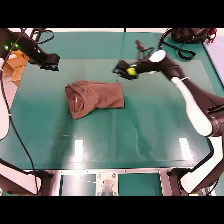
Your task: Fold the shirts.
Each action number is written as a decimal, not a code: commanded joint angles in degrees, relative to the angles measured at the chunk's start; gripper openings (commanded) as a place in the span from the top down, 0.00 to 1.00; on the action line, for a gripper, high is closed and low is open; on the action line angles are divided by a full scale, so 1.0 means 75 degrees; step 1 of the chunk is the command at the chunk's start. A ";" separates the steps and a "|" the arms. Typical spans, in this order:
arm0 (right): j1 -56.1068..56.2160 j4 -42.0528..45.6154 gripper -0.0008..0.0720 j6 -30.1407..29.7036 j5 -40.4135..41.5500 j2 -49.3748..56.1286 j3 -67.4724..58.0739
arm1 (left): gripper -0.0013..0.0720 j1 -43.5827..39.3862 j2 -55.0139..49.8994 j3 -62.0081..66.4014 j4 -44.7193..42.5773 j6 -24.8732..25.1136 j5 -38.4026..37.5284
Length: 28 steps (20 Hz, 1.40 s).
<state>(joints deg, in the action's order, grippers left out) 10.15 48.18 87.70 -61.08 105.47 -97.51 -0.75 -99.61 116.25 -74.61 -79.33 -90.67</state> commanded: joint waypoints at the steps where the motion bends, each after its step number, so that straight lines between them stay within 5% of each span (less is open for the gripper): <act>1: -0.1020 0.0224 0.16 -0.1134 -0.1580 -0.0117 0.0647 | 0.95 0.0003 0.0000 -0.0026 0.0006 -0.0067 0.0055; 11: 0.0755 -0.2620 0.16 -0.2932 -0.0047 0.1008 0.1673 | 0.95 0.0003 0.0000 -0.0026 0.0122 -0.0219 0.0050; 12: 0.0851 -0.2818 0.40 -0.2967 -0.0061 0.1005 0.1571 | 0.95 0.0006 0.0000 -0.0026 0.0125 -0.0219 0.0050; 13: 0.0886 -0.3040 0.91 -0.3110 -0.0192 0.0991 0.1396 | 0.95 0.0006 0.0000 -0.0026 0.0122 -0.0216 0.0052; 14: 0.0886 -0.3281 0.95 -0.3133 -0.0402 0.0935 0.1131 | 0.95 0.0003 0.0000 -0.0026 0.0122 -0.0213 0.0052; 19: 0.0111 -0.3480 0.96 -0.2355 -0.0906 -0.0143 -0.0804 | 0.95 0.0006 0.0000 -0.0026 0.0125 -0.0216 -0.0041; 23: -0.1915 -0.3424 0.96 -0.0487 -0.0930 -0.1151 -0.1813 | 0.95 0.0003 0.0000 -0.0026 0.0309 -0.0216 -0.0271; 28: -0.5068 -0.1784 0.96 0.1029 -0.1113 -0.1845 -0.1845 | 0.95 0.0006 0.0000 -0.0026 0.0810 -0.0216 -0.0632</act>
<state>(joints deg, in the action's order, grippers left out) -16.05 28.29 87.92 -68.60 94.32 -110.28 -0.73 -99.59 116.07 -70.89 -80.97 -93.67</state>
